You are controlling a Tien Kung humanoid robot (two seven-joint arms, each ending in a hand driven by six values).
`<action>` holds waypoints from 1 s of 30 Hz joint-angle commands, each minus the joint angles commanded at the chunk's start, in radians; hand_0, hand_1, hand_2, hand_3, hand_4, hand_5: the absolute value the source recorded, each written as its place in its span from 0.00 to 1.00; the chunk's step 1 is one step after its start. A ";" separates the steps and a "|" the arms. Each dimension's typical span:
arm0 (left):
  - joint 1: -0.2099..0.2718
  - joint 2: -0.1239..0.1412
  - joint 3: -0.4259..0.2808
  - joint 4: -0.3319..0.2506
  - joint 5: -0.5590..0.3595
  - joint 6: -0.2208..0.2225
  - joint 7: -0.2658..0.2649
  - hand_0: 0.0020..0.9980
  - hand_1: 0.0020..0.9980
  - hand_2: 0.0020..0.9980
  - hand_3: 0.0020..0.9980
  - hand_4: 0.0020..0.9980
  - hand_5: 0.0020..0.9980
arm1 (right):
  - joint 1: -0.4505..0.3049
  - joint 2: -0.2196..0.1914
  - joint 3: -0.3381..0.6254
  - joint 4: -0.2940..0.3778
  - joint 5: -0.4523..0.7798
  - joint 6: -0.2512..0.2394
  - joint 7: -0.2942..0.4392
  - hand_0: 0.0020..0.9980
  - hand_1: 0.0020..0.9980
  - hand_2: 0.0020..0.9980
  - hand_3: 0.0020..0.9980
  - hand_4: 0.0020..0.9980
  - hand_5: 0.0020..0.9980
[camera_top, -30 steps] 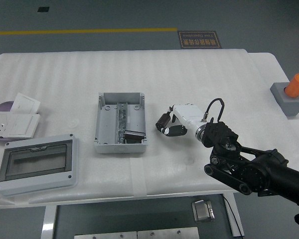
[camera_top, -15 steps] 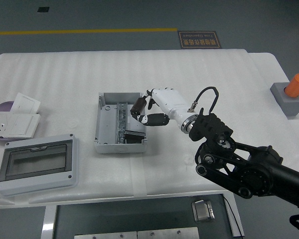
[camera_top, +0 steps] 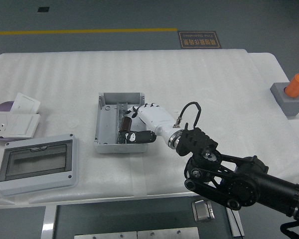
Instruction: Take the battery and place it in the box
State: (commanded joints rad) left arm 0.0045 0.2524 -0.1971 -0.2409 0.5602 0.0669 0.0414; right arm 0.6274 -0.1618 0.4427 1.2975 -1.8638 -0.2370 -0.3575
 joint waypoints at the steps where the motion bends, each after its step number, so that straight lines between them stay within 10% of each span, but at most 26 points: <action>1: 0.000 0.000 0.000 0.000 0.000 0.000 0.000 0.63 0.65 0.51 0.60 0.51 0.47 | -0.001 -0.001 0.002 -0.002 0.005 0.000 0.001 1.00 1.00 1.00 1.00 0.86 0.65; 11: 0.001 -0.001 -0.005 0.000 0.001 0.000 -0.001 0.63 0.65 0.51 0.60 0.51 0.47 | -0.022 -0.041 0.075 0.001 0.040 -0.023 0.026 1.00 1.00 1.00 1.00 0.88 0.67; 30: 0.027 0.001 -0.002 0.006 -0.017 0.003 -0.001 0.63 0.65 0.51 0.60 0.51 0.45 | -0.209 -0.289 0.447 0.002 0.145 -0.049 0.096 1.00 1.00 1.00 1.00 0.87 0.69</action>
State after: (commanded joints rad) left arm 0.0311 0.2538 -0.1990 -0.2353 0.5434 0.0698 0.0407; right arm 0.4187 -0.4503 0.8893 1.2995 -1.7185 -0.2864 -0.2615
